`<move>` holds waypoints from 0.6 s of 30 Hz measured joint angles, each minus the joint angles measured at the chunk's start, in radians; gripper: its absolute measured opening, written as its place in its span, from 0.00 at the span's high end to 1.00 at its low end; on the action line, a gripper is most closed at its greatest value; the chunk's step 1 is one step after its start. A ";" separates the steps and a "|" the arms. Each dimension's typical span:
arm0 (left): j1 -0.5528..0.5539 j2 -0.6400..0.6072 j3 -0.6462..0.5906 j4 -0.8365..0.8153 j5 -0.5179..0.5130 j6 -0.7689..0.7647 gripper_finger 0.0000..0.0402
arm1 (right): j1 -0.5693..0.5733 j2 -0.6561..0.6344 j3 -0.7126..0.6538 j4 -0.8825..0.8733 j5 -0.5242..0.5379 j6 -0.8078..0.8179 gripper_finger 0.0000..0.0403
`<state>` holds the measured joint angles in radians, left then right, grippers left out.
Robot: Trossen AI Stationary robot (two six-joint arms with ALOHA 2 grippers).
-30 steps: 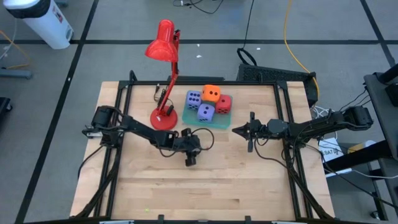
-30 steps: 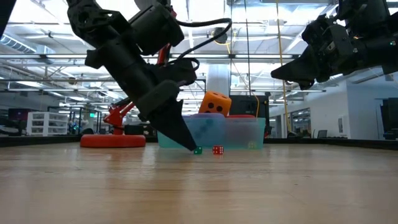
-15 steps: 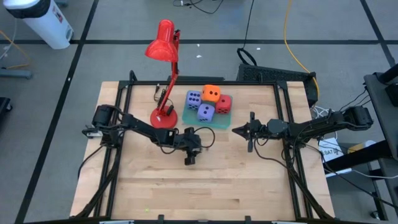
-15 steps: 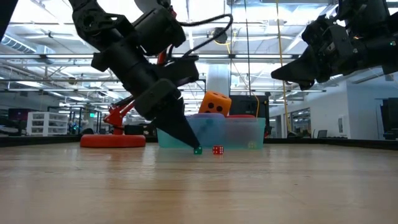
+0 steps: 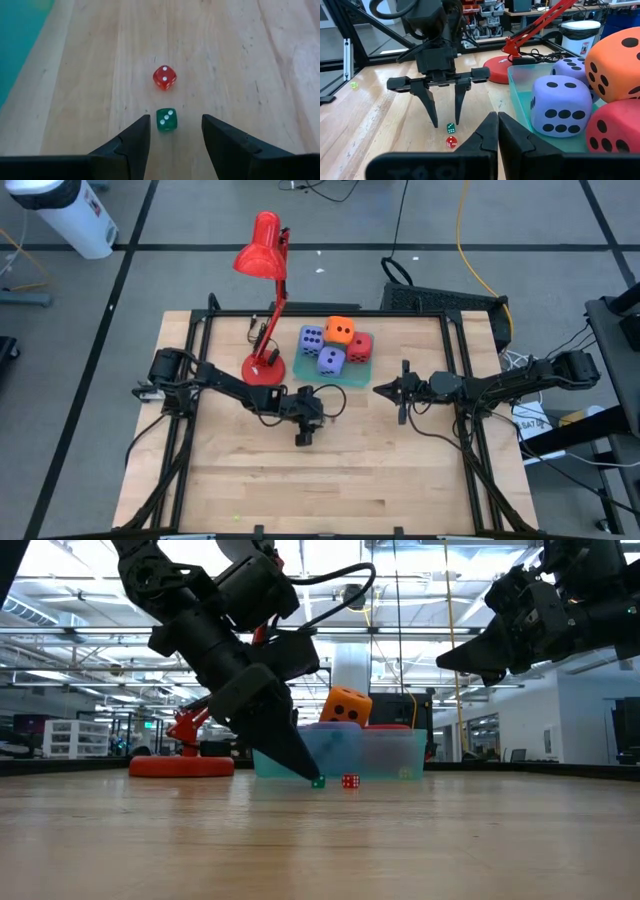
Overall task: Pick & Place Dice
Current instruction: Put the small dark green die into the blue bin
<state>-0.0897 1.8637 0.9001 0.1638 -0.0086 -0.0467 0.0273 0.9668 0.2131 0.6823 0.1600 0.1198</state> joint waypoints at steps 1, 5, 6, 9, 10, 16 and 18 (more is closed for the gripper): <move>0.000 0.000 0.000 0.002 0.000 0.000 0.54 | 0.000 0.000 0.000 -0.001 0.000 -0.001 1.00; 0.009 0.000 0.000 0.010 -0.015 0.018 0.54 | 0.000 0.000 0.000 0.001 0.000 -0.008 1.00; 0.013 0.000 0.000 0.015 -0.016 0.024 0.54 | 0.000 0.000 0.000 0.001 0.000 -0.009 1.00; 0.025 0.000 0.000 0.016 -0.018 0.026 0.54 | 0.000 0.000 0.000 0.001 0.000 -0.009 1.00; 0.029 0.003 0.000 0.017 -0.016 0.026 0.54 | 0.000 0.000 0.000 0.001 0.000 -0.009 1.00; 0.045 0.057 0.002 0.050 0.067 0.027 0.54 | -0.002 0.000 0.000 -0.002 0.001 -0.016 1.00; 0.044 0.075 0.003 0.067 0.067 0.027 0.54 | -0.002 0.000 0.000 -0.003 0.001 -0.016 1.00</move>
<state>-0.0460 1.9391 0.9035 0.2304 0.0582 -0.0200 0.0257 0.9668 0.2134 0.6796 0.1608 0.1036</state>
